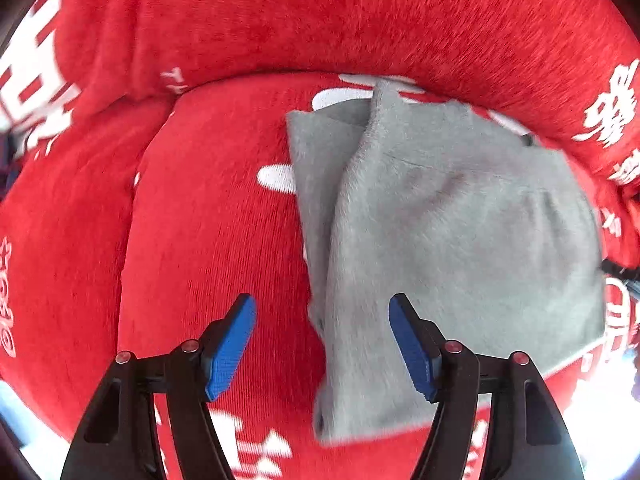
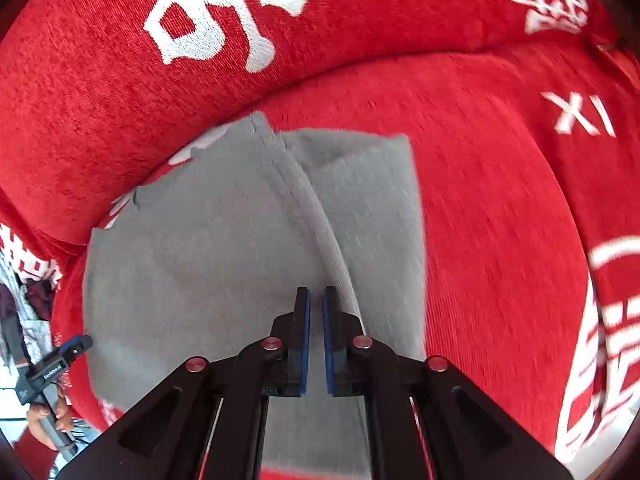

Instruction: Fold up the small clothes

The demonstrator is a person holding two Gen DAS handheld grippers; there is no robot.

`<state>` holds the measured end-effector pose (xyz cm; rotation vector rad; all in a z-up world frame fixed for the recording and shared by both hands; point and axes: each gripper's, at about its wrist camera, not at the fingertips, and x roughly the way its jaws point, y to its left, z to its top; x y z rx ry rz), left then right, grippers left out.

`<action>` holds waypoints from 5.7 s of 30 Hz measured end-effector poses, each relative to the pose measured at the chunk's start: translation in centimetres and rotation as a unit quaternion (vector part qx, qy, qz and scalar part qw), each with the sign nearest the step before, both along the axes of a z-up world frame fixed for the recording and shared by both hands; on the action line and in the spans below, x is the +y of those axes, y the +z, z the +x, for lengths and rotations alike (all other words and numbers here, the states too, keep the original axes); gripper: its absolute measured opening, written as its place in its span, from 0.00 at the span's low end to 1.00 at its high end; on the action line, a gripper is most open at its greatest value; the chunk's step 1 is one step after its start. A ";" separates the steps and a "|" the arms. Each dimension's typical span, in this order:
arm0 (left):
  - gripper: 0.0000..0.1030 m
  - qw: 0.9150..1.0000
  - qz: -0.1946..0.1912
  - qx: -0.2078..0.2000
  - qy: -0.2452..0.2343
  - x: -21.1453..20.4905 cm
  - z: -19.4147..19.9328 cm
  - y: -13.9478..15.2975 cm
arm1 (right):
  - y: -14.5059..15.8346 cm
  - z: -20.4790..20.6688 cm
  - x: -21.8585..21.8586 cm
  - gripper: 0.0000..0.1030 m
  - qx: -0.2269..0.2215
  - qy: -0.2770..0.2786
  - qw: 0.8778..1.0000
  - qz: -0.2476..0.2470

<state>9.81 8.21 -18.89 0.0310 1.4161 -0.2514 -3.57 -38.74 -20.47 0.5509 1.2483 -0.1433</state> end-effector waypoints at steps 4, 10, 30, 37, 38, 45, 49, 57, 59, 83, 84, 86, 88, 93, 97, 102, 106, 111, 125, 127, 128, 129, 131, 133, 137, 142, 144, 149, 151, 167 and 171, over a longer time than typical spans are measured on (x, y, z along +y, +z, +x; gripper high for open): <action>0.68 0.998 -0.051 0.009 -0.021 -0.9 -2.6 1.8 | 1.2 -3.0 2.1 0.07 0.000 0.022 0.999 0.035; 0.68 0.995 -0.066 0.050 -0.064 -4.9 -4.9 -1.8 | -1.2 -6.3 4.8 0.07 0.038 0.046 0.998 0.015; 0.68 0.982 -0.108 0.114 0.104 2.0 -7.3 -3.3 | -3.0 -12.2 1.1 0.52 0.029 -0.141 0.978 0.150; 0.20 0.974 -0.119 0.096 0.167 2.5 -6.5 -3.2 | -5.6 -12.3 -1.8 0.07 0.014 -0.267 0.936 0.229; 0.20 0.978 -0.111 0.085 0.154 2.0 -6.4 -2.8 | -5.3 -11.9 -1.8 0.08 0.018 -0.261 0.940 0.220; 0.20 0.986 -0.070 0.071 0.130 2.7 -7.5 -3.6 | -2.9 -11.4 -1.6 0.07 0.027 -0.160 0.978 0.134; 0.20 0.988 -0.071 0.059 0.124 4.0 -8.4 -2.9 | -4.2 -12.2 -1.8 0.08 0.031 -0.153 0.980 0.123; 0.20 0.990 -0.036 0.063 0.117 5.6 -9.2 -1.7 | -3.0 -13.5 -1.0 0.08 0.078 -0.143 0.984 0.079; 0.20 0.991 -0.033 0.065 0.116 5.7 -9.2 -1.4 | -2.6 -13.9 -0.4 0.08 0.085 -0.139 0.984 0.073; 0.98 0.997 0.025 0.051 0.060 3.3 -7.7 -0.5 | -1.2 -9.7 15.0 0.36 0.088 -0.020 0.989 0.119; 0.97 0.997 0.027 0.052 0.057 3.2 -7.5 -0.6 | -1.2 -9.6 15.4 0.39 0.089 -0.020 0.988 0.122; 0.98 0.997 0.032 0.049 0.053 3.1 -7.3 -0.8 | -1.3 -9.3 16.4 0.46 0.090 -0.018 0.987 0.128; 0.98 0.997 0.044 0.041 0.047 3.3 -7.2 -0.7 | -1.4 -9.0 17.4 0.58 0.092 -0.016 0.987 0.131; 0.98 0.996 0.042 0.059 0.051 3.9 -6.4 -1.6 | -1.8 -8.3 18.8 0.63 0.093 -0.019 0.986 0.140; 0.98 0.995 0.031 0.074 0.051 4.3 -5.9 -2.2 | -2.1 -7.6 19.9 0.64 0.089 -0.019 0.984 0.151; 0.98 0.994 0.038 0.092 0.044 4.7 -5.1 -3.3 | -2.1 -7.0 21.1 0.65 0.080 -0.012 0.984 0.161; 0.98 0.994 0.035 0.095 0.032 4.5 -4.9 -3.5 | -2.4 -6.6 21.8 0.65 0.079 -0.022 0.981 0.175; 0.98 0.994 0.030 0.099 0.034 4.6 -4.3 -3.8 | -3.1 -6.3 22.4 0.65 0.077 -0.037 0.977 0.198; 0.98 0.994 0.017 0.100 0.040 5.9 -3.5 -5.3 | -5.2 -5.5 25.6 0.69 0.080 -0.028 0.964 0.251; 0.98 0.994 0.000 0.097 0.051 6.6 -2.9 -5.4 | -5.6 -5.6 25.6 0.69 0.075 -0.041 0.962 0.261; 0.98 0.994 -0.007 0.097 0.054 6.7 -2.8 -5.3 | -5.9 -5.7 25.4 0.69 0.070 -0.051 0.959 0.269; 0.98 0.994 -0.020 0.095 0.058 7.0 -2.4 -5.3 | -6.1 -5.8 25.2 0.69 0.067 -0.059 0.957 0.276; 0.98 0.993 -0.040 0.092 0.062 7.4 -1.7 -5.2 | -6.7 -5.9 24.7 0.69 0.049 -0.085 0.948 0.302; 0.98 0.992 -0.063 0.094 0.062 7.5 -1.0 -5.3 | -7.4 -5.8 24.3 0.69 0.040 -0.105 0.941 0.320; 0.98 0.983 -0.135 0.108 0.066 7.1 0.5 -5.3 | -8.8 -5.8 24.2 0.69 0.010 -0.138 0.918 0.372; 0.98 0.970 -0.198 0.128 0.059 5.7 2.3 -6.0 | -9.7 -5.6 24.4 0.56 -0.007 -0.181 0.897 0.402; 0.98 0.966 -0.213 0.135 0.056 5.0 2.7 -6.4 | -10.3 -5.4 24.3 0.35 -0.003 -0.196 0.888 0.417; 0.98 0.947 -0.269 0.164 0.056 4.0 3.6 -7.0 | -8.9 -3.9 23.8 0.08 -0.047 -0.195 0.865 0.461; 0.98 0.934 -0.303 0.182 0.059 3.4 4.4 -7.5 | -7.1 -3.4 23.1 0.08 -0.070 -0.171 0.867 0.462; 0.70 0.961 -0.220 0.160 -0.055 -7.1 7.8 -7.5 | -5.3 -3.3 24.5 0.11 0.024 -0.009 0.932 0.361; 0.23 0.970 -0.191 0.134 -0.062 -6.9 7.7 -7.1 | -4.5 -4.4 23.3 0.11 0.029 0.004 0.937 0.348</action>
